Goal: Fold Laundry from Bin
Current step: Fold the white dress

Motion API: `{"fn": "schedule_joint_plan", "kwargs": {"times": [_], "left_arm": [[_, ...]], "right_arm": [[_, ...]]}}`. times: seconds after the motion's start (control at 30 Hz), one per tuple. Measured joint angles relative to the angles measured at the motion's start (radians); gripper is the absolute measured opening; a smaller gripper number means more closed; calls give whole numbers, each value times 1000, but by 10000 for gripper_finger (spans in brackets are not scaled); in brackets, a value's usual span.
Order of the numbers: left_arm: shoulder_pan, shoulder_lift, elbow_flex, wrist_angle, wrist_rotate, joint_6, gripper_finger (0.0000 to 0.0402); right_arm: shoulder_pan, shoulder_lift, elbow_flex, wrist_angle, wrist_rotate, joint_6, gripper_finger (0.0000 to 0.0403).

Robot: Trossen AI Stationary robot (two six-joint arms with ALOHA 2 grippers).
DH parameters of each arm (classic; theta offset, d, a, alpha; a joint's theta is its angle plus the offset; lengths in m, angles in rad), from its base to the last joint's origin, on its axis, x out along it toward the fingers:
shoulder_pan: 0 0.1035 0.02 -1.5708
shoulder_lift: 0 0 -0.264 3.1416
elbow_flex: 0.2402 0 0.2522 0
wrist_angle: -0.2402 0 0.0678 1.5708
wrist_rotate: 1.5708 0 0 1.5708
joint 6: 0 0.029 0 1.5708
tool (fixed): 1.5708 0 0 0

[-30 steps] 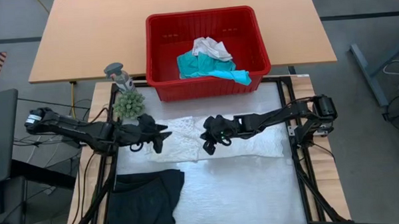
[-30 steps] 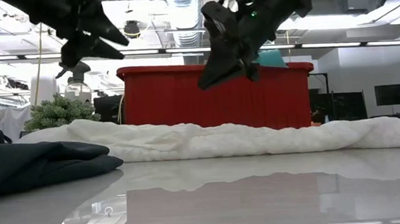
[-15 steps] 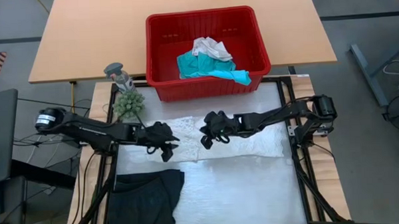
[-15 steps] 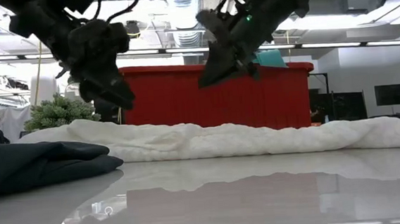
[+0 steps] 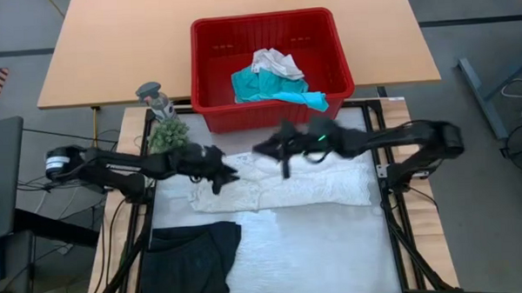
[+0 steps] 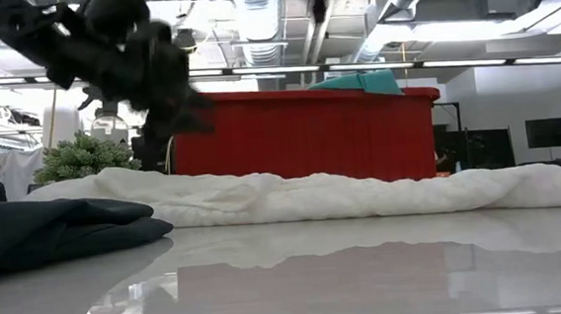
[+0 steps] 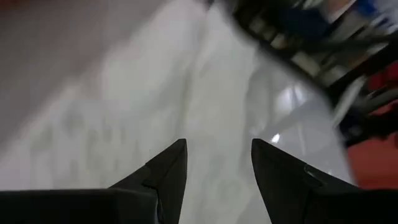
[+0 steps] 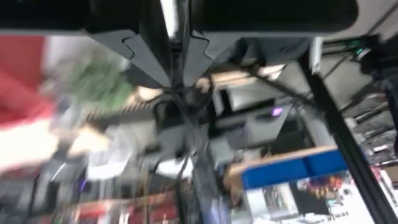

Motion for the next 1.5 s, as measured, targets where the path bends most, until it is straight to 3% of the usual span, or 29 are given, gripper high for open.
{"fn": "schedule_joint_plan", "kwargs": {"times": [0.23, 0.37, 0.5, 0.6, 0.7, 0.83, 0.97, 1.1, 1.17, 1.33, 1.5], "left_arm": [[88, -214, 66, -76, -8, 128, 153], [58, -303, 130, -124, -13, 47, 146], [-2, -353, 221, -238, -42, 100, 142], [-41, -352, 295, -277, -73, 132, 142], [-54, -378, 396, -278, -73, 154, 142], [-65, -418, 507, -348, -101, 216, 142], [-73, -462, 531, -468, -110, 246, 142], [-75, -519, 497, -559, -95, 231, 142], [-87, -564, 439, -544, -93, 223, 142], [-140, -714, 191, -391, -105, 75, 142], [-208, -800, -33, -234, -201, -38, 142]], "right_arm": [[-45, -323, -1, -367, 6, -127, 66], [-44, -456, -2, -485, 51, -103, 66], [-3, -581, -32, -581, 54, -99, 65], [45, -694, -152, -506, 59, -50, 65], [98, -817, -334, -282, 66, -23, 65], [153, -979, -533, -29, 194, 28, 65], [205, -1086, -610, 56, 269, 68, 65], [270, -1103, -620, 31, 274, 75, 65], [299, -1096, -621, 3, 328, 81, 65], [357, -1027, -619, -39, 434, 90, 65], [399, -938, -620, -29, 497, 129, 65]]}}
